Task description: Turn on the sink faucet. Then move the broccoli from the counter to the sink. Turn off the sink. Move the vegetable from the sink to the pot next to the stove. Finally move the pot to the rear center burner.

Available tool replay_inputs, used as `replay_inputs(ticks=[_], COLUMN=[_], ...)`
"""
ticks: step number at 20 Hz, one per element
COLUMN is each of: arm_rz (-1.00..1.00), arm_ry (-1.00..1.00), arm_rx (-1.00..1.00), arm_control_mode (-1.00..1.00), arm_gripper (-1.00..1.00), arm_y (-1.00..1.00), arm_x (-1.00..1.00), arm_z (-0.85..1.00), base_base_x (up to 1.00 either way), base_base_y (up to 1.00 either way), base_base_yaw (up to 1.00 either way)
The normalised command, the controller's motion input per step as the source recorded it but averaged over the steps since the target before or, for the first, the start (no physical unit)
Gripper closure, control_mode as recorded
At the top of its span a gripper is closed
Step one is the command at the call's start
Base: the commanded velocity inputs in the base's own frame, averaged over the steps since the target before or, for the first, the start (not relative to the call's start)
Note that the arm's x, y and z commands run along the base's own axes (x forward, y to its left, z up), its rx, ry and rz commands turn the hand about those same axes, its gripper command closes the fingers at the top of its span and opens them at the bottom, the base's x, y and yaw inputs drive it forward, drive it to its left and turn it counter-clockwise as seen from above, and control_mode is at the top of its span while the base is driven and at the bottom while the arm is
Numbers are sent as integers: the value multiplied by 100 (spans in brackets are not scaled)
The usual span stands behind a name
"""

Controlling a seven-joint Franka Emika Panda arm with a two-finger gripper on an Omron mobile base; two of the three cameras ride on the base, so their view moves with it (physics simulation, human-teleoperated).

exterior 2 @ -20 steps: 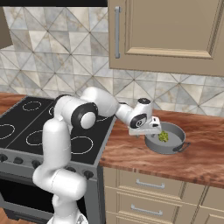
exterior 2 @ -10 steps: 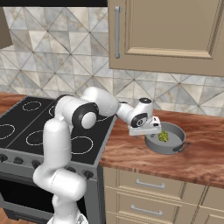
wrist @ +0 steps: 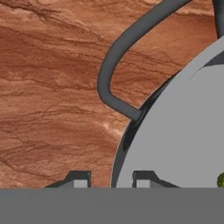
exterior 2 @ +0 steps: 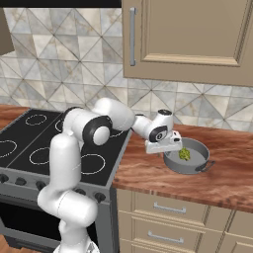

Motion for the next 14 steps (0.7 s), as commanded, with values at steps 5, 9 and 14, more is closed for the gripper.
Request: replay_inputs(ticks=[5, 9, 14], arm_rz=[5, 3, 9], arm_ry=[1, -3, -13], arm_rx=[2, 0, -4], arm_control_mode=[-100, -100, -100], arm_gripper=[100, 100, 100], arm_y=[-2, -4, 8], arm_x=[0, -5, -36], arm_z=[-9, 2, 36], base_base_x=[0, 0, 0], base_base_y=[0, 0, 0], base_base_yaw=[0, 0, 0])
